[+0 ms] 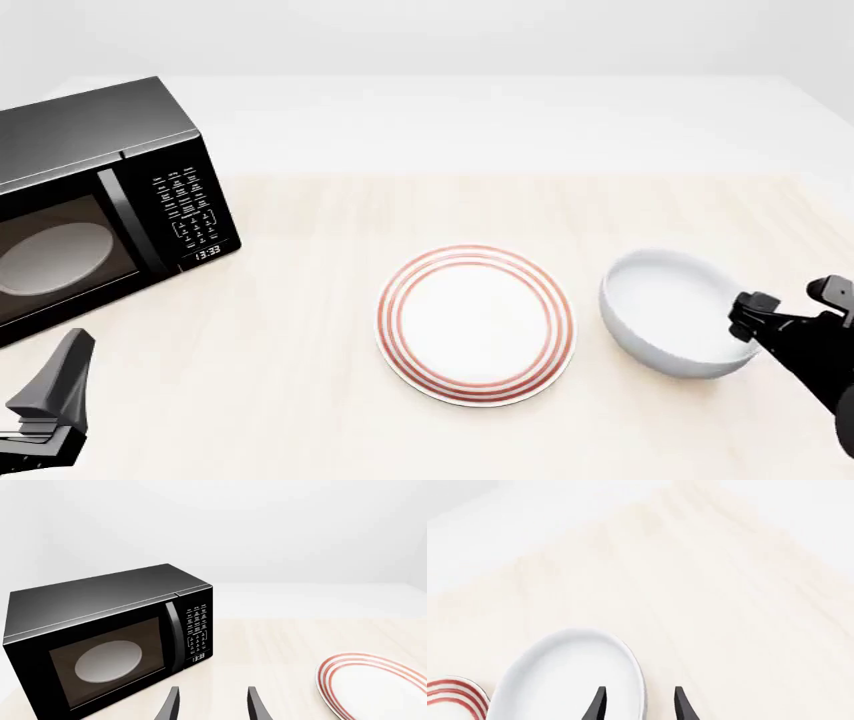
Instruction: Put the white bowl to the right of the plate.
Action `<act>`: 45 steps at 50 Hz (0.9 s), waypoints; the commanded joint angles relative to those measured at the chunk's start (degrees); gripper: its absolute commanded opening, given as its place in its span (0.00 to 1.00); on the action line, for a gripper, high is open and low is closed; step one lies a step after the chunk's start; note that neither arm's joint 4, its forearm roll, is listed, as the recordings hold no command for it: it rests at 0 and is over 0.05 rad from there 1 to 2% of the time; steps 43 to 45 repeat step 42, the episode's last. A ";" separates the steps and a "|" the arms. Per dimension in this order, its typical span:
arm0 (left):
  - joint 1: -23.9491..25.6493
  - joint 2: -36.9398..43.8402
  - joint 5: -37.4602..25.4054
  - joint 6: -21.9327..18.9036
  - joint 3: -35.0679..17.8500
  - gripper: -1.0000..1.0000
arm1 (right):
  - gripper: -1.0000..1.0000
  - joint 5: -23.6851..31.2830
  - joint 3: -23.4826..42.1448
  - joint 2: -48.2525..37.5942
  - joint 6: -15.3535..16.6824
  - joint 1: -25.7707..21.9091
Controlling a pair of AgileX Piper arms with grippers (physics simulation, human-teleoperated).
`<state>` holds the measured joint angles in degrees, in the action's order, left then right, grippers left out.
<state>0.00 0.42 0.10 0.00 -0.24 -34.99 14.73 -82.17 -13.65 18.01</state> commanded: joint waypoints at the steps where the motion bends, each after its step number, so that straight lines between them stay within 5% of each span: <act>1: 0.00 0.00 0.00 0.00 0.00 1.00 | 1.00 12.60 -0.24 16.98 0.93 -1.08; 14: 0.00 0.00 0.00 0.00 0.00 1.00 | 1.00 23.80 -0.04 35.17 0.67 -2.30; 21: 0.00 0.00 0.00 0.00 0.00 1.00 | 1.00 23.57 -2.94 41.34 0.40 -3.04; 24: 0.00 0.00 0.00 0.00 0.00 1.00 | 1.00 23.04 -5.25 45.97 0.57 -3.07; 26: 0.00 0.00 0.00 0.00 0.00 1.00 | 1.00 27.53 -6.28 54.28 0.36 -3.77; 32: 0.00 0.00 0.00 0.00 0.00 1.00 | 1.00 27.60 -8.19 57.32 5.42 -6.80; 45: 0.00 0.00 0.00 0.00 0.00 1.00 | 1.00 32.52 -9.67 63.46 7.77 -11.70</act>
